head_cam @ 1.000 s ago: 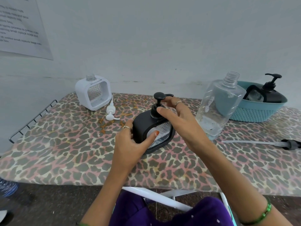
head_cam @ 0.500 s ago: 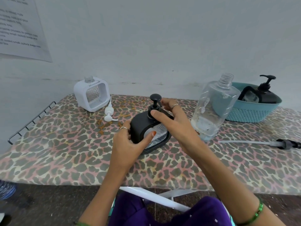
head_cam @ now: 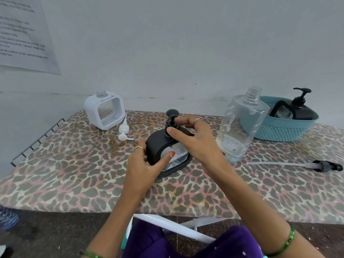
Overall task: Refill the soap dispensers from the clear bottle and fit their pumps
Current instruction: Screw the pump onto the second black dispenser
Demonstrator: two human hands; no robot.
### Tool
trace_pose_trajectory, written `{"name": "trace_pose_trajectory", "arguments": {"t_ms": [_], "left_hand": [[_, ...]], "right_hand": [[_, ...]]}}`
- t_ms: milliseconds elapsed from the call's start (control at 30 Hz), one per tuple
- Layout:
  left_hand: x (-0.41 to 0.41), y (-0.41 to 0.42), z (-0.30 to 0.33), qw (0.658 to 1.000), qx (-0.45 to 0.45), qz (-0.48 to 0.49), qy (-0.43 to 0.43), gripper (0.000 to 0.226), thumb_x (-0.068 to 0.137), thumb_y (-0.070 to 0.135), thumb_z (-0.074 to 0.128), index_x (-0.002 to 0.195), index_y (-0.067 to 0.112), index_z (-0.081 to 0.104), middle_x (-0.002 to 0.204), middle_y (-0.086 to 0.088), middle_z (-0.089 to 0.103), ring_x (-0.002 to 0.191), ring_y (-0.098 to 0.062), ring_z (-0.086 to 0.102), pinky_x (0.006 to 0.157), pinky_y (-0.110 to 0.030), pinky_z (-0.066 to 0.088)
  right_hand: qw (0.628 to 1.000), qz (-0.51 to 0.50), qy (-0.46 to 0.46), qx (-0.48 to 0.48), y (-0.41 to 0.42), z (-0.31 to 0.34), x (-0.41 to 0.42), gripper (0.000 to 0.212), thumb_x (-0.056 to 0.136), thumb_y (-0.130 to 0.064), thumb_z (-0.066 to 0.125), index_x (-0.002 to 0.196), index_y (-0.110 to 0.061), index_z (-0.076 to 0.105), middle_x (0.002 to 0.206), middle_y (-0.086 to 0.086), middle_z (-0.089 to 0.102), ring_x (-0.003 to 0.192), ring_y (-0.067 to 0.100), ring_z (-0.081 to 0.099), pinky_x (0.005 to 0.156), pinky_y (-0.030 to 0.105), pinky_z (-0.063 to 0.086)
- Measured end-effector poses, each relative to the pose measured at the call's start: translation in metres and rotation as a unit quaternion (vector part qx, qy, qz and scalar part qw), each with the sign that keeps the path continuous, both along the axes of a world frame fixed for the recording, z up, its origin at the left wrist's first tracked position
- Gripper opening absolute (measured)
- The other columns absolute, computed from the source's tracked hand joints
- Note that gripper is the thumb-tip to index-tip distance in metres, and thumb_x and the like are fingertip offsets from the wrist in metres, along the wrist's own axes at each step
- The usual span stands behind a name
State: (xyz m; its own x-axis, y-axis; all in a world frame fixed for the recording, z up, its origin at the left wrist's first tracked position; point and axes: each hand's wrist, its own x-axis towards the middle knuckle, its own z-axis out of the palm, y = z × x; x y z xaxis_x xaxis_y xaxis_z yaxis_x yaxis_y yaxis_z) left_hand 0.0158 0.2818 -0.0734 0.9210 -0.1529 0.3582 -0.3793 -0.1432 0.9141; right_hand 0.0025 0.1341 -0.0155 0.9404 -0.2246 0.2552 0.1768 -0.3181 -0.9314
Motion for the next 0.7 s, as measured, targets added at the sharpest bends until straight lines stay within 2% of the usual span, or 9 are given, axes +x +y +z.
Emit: {"name": "trace_pose_trajectory", "arguments": {"t_ms": [133,200,267,367,467,533,600,667,700], "left_hand": [[0.0,0.0,-0.001,1.0,-0.013,-0.01,0.016,0.043,0.065,0.042,0.074,0.104,0.039,0.056,0.096,0.014,0.069,0.088,0.002,0.066,0.07,-0.011,0.05],[0.0,0.0,-0.001,1.0,-0.013,-0.011,0.018,0.041,0.066,0.039,0.075,0.103,0.038,0.056,0.096,0.015,0.069,0.087,0.003,0.065,0.069,-0.009,0.049],[0.001,0.0,-0.002,1.0,-0.009,-0.008,0.016,0.04,0.071,0.03,0.078,0.103,0.037,0.056,0.097,0.014,0.068,0.086,0.004,0.065,0.068,-0.009,0.048],[0.002,0.0,-0.003,1.0,-0.002,0.001,0.01,0.038,0.074,0.024,0.079,0.102,0.036,0.056,0.096,0.013,0.068,0.086,0.005,0.064,0.068,-0.008,0.048],[0.002,-0.001,-0.003,1.0,0.013,0.014,-0.008,0.039,0.071,0.037,0.077,0.103,0.036,0.054,0.096,0.011,0.067,0.085,0.004,0.064,0.067,-0.008,0.048],[0.003,-0.001,-0.003,0.999,0.023,0.021,-0.018,0.041,0.068,0.047,0.073,0.102,0.039,0.052,0.095,0.01,0.067,0.085,0.003,0.064,0.067,-0.008,0.048],[0.004,-0.001,-0.004,0.999,0.032,0.026,-0.021,0.042,0.069,0.05,0.074,0.102,0.04,0.051,0.095,0.009,0.067,0.086,0.002,0.063,0.067,-0.008,0.047],[0.004,-0.001,-0.006,0.999,0.033,0.023,-0.023,0.042,0.07,0.05,0.076,0.102,0.041,0.05,0.096,0.008,0.067,0.086,0.002,0.063,0.067,-0.009,0.048],[0.004,-0.001,-0.006,0.999,0.033,0.019,-0.025,0.044,0.07,0.049,0.076,0.104,0.039,0.051,0.096,0.008,0.067,0.086,0.002,0.064,0.067,-0.009,0.048]], "right_hand": [[0.989,0.122,0.03,-0.073,-0.017,0.014,0.009,0.021,0.085,-0.026,0.07,0.106,-0.025,0.067,0.113,-0.006,0.068,0.111,0.009,0.061,0.104,0.04,0.043],[0.977,0.186,0.07,-0.082,-0.025,0.022,0.013,0.024,0.087,-0.023,0.069,0.111,-0.022,0.068,0.12,-0.005,0.066,0.117,0.009,0.058,0.108,0.041,0.04],[0.971,0.202,0.087,-0.095,-0.029,0.027,0.018,0.02,0.085,-0.021,0.07,0.105,-0.023,0.071,0.12,-0.007,0.066,0.118,0.007,0.056,0.109,0.039,0.038],[0.979,0.152,0.073,-0.113,-0.024,0.027,0.022,0.02,0.078,-0.024,0.077,0.097,-0.023,0.072,0.111,-0.008,0.067,0.111,0.006,0.058,0.1,0.032,0.04],[0.992,0.048,0.064,-0.102,-0.013,0.018,0.02,0.033,0.069,-0.034,0.083,0.093,-0.019,0.066,0.103,-0.008,0.065,0.105,0.009,0.058,0.089,0.026,0.041],[0.997,0.008,0.029,-0.069,-0.005,0.009,0.017,0.035,0.068,-0.036,0.084,0.076,-0.017,0.056,0.088,-0.001,0.064,0.09,0.017,0.062,0.078,0.032,0.049],[0.998,-0.01,-0.014,-0.064,0.001,0.002,0.015,0.043,0.073,-0.031,0.081,0.062,-0.014,0.043,0.072,0.012,0.058,0.073,0.028,0.059,0.068,0.032,0.047],[0.997,0.001,-0.018,-0.074,0.001,0.002,0.013,0.044,0.077,-0.027,0.079,0.061,-0.014,0.04,0.076,0.024,0.06,0.079,0.031,0.059,0.071,0.021,0.046],[0.997,0.012,-0.014,-0.074,-0.001,0.004,0.012,0.041,0.076,-0.027,0.079,0.063,-0.014,0.042,0.084,0.025,0.062,0.086,0.03,0.06,0.076,0.021,0.047]]}}
